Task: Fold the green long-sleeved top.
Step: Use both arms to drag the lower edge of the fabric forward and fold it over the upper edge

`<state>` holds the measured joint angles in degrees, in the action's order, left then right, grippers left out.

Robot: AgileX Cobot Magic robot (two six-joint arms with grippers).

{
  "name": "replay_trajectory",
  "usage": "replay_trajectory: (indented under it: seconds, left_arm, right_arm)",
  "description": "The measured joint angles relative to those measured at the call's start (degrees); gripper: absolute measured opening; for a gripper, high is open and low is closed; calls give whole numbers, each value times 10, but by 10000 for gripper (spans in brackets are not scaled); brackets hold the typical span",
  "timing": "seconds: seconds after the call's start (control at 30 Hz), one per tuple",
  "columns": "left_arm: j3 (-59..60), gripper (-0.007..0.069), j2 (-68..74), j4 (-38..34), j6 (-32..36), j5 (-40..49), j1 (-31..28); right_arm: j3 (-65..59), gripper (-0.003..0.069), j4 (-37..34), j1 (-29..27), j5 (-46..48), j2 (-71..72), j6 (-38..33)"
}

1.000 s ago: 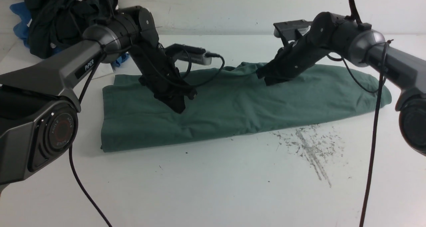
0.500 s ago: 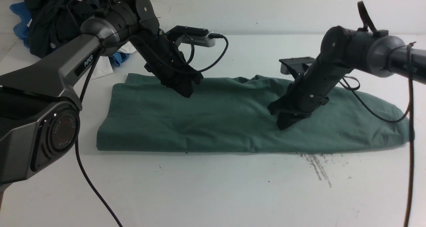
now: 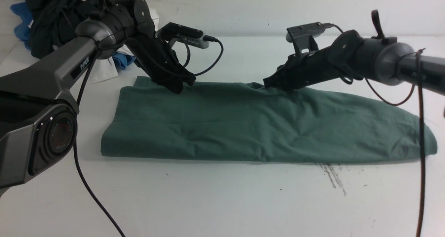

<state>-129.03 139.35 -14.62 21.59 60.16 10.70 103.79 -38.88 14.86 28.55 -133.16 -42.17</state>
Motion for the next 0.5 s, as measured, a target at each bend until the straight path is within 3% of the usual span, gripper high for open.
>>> replay_trajectory:
  seconds: [0.27, 0.47, 0.5]
  left_arm:
    - [0, -7, 0, 26, -37, -21, -60]
    - [0, -7, 0, 26, -38, -8, -80]
    - [0, -7, 0, 26, -38, 10, -83]
  right_arm:
    - [112, -10, -7, -21, -3, -90, -9]
    - [201, -10, 32, -34, 154, -49, -3]
    - [214, -10, 65, -38, 200, -19, 20]
